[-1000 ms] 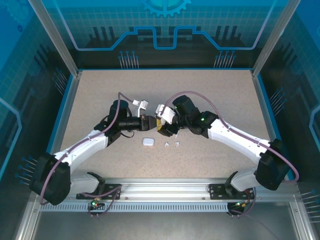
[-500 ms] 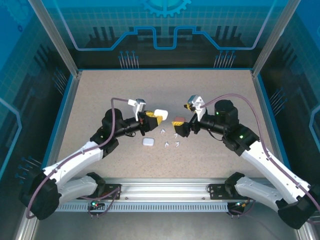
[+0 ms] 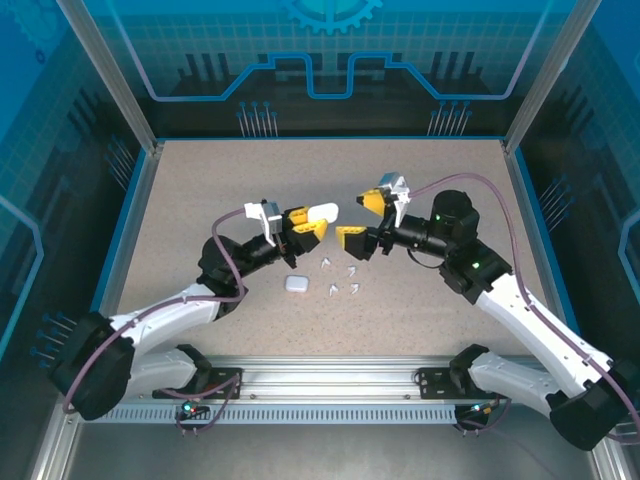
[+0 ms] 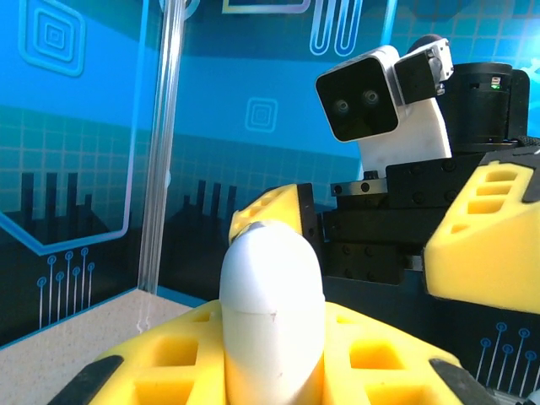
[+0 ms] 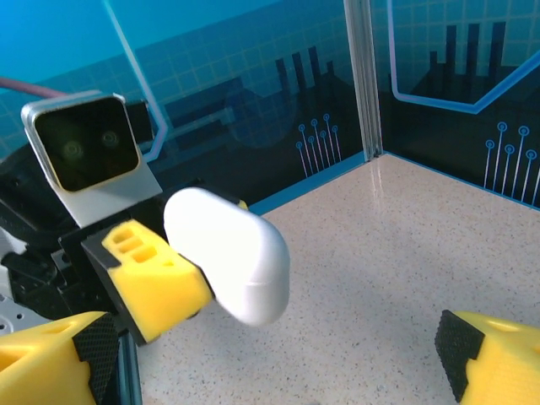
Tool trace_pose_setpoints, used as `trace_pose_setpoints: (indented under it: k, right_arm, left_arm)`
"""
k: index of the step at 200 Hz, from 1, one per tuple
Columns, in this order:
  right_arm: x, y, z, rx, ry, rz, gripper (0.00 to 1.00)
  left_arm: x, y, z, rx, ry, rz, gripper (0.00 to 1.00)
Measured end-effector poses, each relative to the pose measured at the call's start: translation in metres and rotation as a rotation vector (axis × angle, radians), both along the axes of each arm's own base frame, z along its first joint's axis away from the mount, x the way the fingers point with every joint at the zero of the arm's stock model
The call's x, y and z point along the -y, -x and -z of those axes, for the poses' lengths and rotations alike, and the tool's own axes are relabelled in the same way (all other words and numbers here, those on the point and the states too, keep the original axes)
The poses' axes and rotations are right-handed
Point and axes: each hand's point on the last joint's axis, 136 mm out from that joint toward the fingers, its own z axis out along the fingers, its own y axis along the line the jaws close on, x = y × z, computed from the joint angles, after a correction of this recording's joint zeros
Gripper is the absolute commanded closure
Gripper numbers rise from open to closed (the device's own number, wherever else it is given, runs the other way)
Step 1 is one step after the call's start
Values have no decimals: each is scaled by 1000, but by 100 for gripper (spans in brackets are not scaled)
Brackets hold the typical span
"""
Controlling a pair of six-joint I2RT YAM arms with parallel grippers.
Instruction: Insert the wireless bluetooth earbuds into the charging case
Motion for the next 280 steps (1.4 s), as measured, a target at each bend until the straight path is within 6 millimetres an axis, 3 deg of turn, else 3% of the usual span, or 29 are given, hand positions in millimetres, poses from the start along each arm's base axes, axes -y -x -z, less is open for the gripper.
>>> trace_pose_setpoints:
  k: [135, 280]
  right_arm:
    - [-14, -26, -1, -36, 3, 17, 2]
    - [-12, -42, -24, -8, -16, 49, 1]
  left_arm:
    - [3, 3, -7, 14, 55, 28, 96]
    - [3, 3, -2, 5, 47, 29, 96]
